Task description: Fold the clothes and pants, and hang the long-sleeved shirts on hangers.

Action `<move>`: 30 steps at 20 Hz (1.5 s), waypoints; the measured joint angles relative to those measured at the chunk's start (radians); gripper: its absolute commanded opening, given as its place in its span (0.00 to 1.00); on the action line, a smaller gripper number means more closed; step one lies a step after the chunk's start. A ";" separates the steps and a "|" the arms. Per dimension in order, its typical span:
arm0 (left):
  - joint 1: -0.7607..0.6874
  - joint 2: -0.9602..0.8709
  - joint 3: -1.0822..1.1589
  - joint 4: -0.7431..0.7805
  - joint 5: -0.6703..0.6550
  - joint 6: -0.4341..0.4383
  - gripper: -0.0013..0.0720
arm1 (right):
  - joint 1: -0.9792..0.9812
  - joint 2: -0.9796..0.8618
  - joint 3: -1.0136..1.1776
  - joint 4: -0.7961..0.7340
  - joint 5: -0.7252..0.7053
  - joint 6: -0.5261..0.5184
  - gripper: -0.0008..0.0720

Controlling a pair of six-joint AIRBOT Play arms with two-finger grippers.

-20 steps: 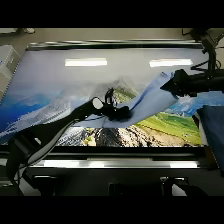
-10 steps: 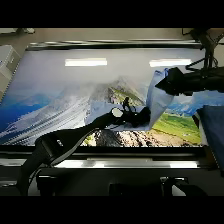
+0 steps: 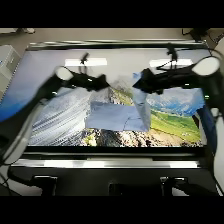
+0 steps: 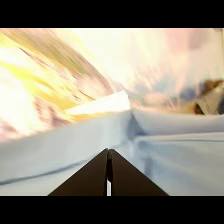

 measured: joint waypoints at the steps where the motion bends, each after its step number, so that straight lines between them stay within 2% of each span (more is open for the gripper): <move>1: 0.057 0.066 0.001 0.031 -0.022 0.003 0.04 | 0.053 -0.037 0.000 0.005 -0.051 0.001 0.07; 6: 0.235 0.358 0.001 0.109 -0.085 0.027 0.04 | 0.285 -0.262 0.000 0.115 -0.284 0.020 0.07; 7: 0.249 0.409 0.001 0.118 -0.089 0.029 0.04 | 0.324 -0.311 0.000 0.149 -0.331 0.026 0.11; 8: 0.258 0.450 0.001 0.123 -0.095 0.031 0.04 | 0.356 -0.352 0.000 0.186 -0.372 0.026 0.48; 9: 0.262 0.487 0.001 0.131 -0.109 0.032 0.04 | 0.385 -0.393 0.000 0.233 -0.415 0.026 0.93; 10: 0.264 0.513 0.001 0.137 -0.120 0.033 0.04 | 0.406 -0.424 0.000 0.277 -0.447 0.025 0.99; 13: 0.262 0.565 0.000 0.154 -0.164 0.036 0.04 | 0.414 -0.457 0.000 0.397 -0.507 -0.037 0.99; 16: 0.261 0.584 -0.007 0.173 -0.188 0.036 0.04 | 0.300 -0.404 0.001 0.401 -0.452 -0.088 0.98; 18: 0.261 0.589 -0.010 0.187 -0.196 0.037 0.04 | 0.164 -0.346 0.001 0.296 -0.344 -0.088 0.93; 20: 0.261 0.592 -0.012 0.197 -0.200 0.037 0.04 | 0.000 -0.300 0.000 0.102 -0.185 -0.042 0.84; 22: 0.261 0.594 -0.013 0.200 -0.204 0.037 0.04 | -0.135 -0.280 -0.033 -0.091 -0.024 -0.002 0.85; 24: 0.261 0.594 -0.017 0.205 -0.204 0.037 0.04 | -0.227 -0.269 -0.113 -0.176 0.074 -0.001 0.85; 30: 0.259 0.594 -0.043 0.206 -0.208 0.032 0.04 | -0.268 -0.330 -0.297 -0.021 0.058 -0.198 0.84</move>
